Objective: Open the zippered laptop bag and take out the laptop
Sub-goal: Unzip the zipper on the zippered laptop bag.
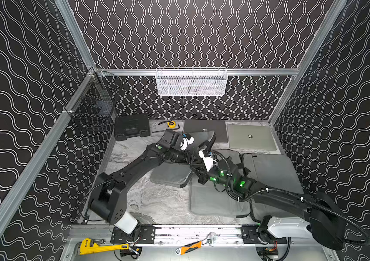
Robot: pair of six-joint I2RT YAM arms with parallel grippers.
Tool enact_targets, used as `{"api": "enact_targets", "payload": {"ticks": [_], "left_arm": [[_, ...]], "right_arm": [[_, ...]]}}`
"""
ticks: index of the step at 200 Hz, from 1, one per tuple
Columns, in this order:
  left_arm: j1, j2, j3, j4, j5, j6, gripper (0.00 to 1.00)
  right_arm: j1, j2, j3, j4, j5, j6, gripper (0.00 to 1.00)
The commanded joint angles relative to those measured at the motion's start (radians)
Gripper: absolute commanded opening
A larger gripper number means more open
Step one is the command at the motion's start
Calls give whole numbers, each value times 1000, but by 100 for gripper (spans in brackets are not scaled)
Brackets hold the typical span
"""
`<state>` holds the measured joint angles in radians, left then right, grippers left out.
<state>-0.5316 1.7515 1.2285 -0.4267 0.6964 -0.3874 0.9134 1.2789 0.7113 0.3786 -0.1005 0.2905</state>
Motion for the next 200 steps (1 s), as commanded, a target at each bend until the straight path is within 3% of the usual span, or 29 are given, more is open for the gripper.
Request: {"api": "enact_targets", "payload": {"ticks": [1, 34, 74, 98, 200], "left_arm": [[-16, 43, 47, -121, 31, 103, 64], [-37, 95, 97, -226, -30, 152, 53], [-36, 98, 110, -223, -52, 144, 17], [-35, 93, 119, -207, -57, 131, 0], [21, 103, 153, -91, -4, 35, 0]], "right_arm": [[-1, 5, 27, 31, -24, -46, 0], [-2, 19, 44, 18, -41, -59, 0], [-4, 38, 63, 2, -61, -69, 0], [-2, 45, 74, -7, -75, -77, 0], [74, 56, 42, 28, -74, -80, 0]]}}
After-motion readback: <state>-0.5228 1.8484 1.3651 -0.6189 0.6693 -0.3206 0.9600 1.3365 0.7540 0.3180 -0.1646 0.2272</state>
